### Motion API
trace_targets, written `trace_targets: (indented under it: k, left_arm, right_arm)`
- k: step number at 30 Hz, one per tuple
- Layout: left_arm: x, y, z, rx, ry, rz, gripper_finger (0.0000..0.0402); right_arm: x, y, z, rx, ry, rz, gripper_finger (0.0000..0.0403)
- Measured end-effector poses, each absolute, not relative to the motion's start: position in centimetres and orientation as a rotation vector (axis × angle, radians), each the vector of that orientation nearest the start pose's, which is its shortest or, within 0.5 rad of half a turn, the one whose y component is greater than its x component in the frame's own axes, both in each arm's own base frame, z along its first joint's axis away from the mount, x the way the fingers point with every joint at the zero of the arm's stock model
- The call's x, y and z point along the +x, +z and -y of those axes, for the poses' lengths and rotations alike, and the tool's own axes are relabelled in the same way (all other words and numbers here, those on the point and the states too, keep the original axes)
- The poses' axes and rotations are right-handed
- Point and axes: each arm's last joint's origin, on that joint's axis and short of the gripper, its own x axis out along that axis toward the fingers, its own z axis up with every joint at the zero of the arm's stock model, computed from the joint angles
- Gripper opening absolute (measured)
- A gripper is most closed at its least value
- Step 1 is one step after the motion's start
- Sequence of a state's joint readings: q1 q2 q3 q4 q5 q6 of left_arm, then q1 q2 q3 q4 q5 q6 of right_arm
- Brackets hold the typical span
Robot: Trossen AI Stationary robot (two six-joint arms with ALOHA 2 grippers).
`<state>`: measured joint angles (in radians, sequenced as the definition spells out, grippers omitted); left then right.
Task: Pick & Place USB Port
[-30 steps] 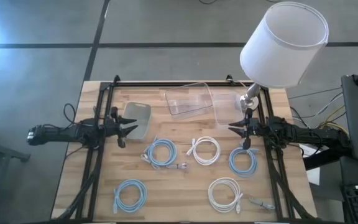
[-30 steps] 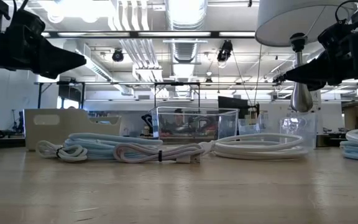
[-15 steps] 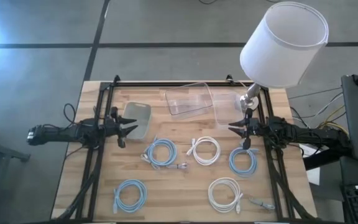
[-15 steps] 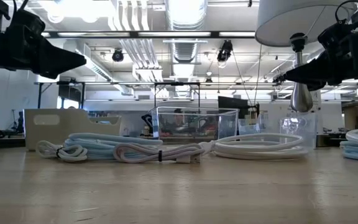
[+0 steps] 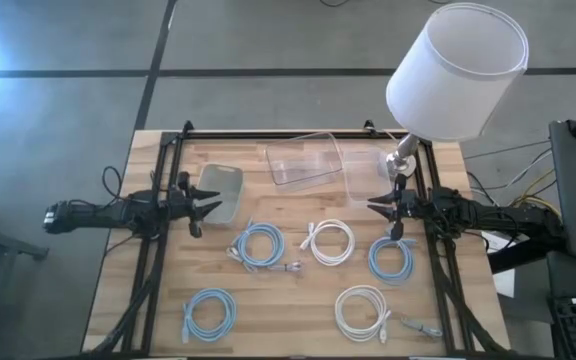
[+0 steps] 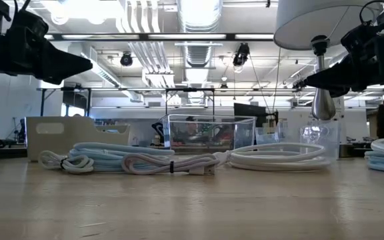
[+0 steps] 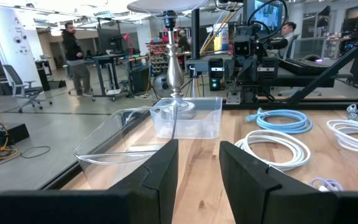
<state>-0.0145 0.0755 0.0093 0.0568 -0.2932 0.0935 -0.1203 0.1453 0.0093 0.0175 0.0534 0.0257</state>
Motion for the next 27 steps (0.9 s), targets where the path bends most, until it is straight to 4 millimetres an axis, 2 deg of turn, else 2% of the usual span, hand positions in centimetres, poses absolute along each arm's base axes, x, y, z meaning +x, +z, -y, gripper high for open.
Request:
trace_targets:
  k: [13, 27]
  left_arm:
    - [10.08, 16.61, -0.69, 0.095, 0.278, -0.022, 0.0122]
    - [10.08, 16.61, -0.69, 0.102, 0.278, -0.023, 0.0122]
  right_arm:
    - [10.47, 15.65, 1.42, 0.029, -0.175, -0.116, 0.0086]
    - [10.47, 15.65, 1.42, 0.030, -0.175, -0.117, 0.0068]
